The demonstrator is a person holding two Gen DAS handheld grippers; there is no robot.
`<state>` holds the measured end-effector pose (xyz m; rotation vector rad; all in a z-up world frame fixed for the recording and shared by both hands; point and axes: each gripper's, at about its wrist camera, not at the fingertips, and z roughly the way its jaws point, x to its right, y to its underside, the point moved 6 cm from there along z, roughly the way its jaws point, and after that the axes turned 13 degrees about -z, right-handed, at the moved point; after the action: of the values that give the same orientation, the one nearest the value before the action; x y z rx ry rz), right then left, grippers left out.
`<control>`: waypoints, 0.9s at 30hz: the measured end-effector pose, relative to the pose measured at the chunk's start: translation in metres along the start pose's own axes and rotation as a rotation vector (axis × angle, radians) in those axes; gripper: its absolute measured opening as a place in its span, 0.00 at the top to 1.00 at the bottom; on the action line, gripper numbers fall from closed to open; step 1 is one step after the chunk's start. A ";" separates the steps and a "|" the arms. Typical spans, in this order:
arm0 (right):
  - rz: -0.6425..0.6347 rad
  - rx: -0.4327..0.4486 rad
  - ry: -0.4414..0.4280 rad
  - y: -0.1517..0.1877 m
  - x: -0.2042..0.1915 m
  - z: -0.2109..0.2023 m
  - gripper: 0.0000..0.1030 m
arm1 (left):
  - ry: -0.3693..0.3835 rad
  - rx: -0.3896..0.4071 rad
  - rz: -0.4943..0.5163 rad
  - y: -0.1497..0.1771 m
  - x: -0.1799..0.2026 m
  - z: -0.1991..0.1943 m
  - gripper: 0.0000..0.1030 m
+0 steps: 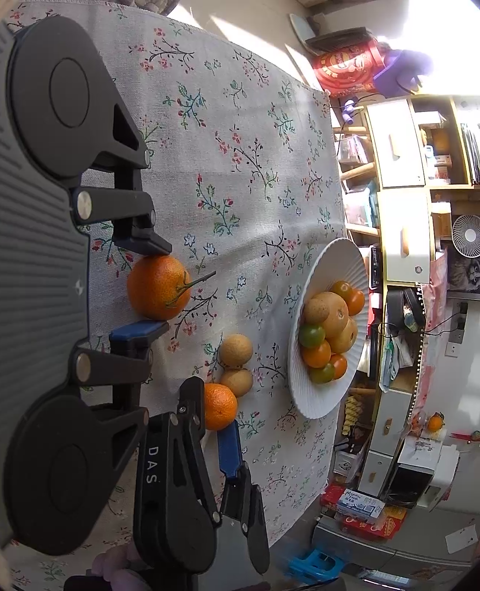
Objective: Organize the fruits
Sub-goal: 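Grasp a stemmed tangerine with left tool while right tool grasps another tangerine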
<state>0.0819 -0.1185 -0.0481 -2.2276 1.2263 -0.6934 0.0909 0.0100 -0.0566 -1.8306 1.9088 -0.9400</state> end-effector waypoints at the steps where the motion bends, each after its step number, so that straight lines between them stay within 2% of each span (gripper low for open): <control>1: -0.004 -0.001 -0.001 0.000 -0.001 0.000 0.56 | -0.001 0.000 0.000 -0.001 0.000 0.000 0.72; 5: -0.010 0.000 -0.013 0.000 -0.002 -0.001 0.68 | -0.003 0.003 0.001 0.000 0.000 0.000 0.72; 17: 0.032 -0.010 -0.033 -0.003 0.004 -0.007 0.69 | 0.008 0.003 -0.007 -0.002 0.003 0.000 0.72; 27: 0.074 0.022 -0.058 -0.015 0.009 -0.022 0.69 | 0.039 0.022 -0.031 -0.013 0.010 -0.005 0.72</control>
<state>0.0812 -0.1230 -0.0205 -2.1578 1.2598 -0.6063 0.0962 0.0021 -0.0425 -1.8473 1.8909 -1.0102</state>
